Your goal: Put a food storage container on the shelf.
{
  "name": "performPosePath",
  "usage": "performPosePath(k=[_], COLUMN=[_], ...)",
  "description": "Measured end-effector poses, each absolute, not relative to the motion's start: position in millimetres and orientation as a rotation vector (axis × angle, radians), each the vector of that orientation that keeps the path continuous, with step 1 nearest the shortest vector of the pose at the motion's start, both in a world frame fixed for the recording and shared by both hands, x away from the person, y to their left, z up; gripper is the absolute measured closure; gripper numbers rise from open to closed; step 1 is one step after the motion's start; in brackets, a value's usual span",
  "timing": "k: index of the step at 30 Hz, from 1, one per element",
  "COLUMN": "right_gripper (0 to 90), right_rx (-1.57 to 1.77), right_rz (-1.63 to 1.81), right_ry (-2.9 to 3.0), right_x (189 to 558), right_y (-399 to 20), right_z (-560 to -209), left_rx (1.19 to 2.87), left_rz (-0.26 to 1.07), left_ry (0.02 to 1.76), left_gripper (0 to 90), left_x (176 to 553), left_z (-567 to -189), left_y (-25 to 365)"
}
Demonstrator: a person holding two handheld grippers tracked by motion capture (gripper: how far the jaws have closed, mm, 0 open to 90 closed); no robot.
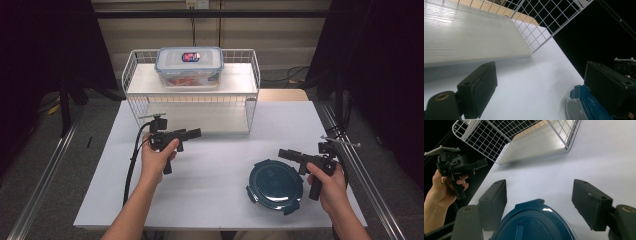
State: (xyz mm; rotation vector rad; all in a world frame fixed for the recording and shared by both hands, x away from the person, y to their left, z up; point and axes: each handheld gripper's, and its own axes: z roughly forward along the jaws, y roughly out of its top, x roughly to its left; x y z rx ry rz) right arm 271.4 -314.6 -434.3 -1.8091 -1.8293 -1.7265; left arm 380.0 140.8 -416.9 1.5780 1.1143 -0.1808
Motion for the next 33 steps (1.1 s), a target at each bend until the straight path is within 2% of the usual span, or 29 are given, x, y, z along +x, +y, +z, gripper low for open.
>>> performPosePath(k=[7,14,33], right_gripper=[33.2,41.9,44.8], right_rx=[-1.808,-1.811,-1.874], right_rz=[-1.682,-1.633,-1.579], right_ry=[-1.842,-1.869,-1.879], right_x=[265,259,225], right_y=[-318,-323,-346], right_z=[-438,-439,-439], left_rx=[1.578,1.548,1.550], left_rz=[-0.196,-0.193,-0.198], left_ry=[1.111,1.112,1.107], left_gripper=[11.3,11.3,11.3], left_x=[381,381,381], left_z=[-419,-417,-418], left_y=[140,140,136])
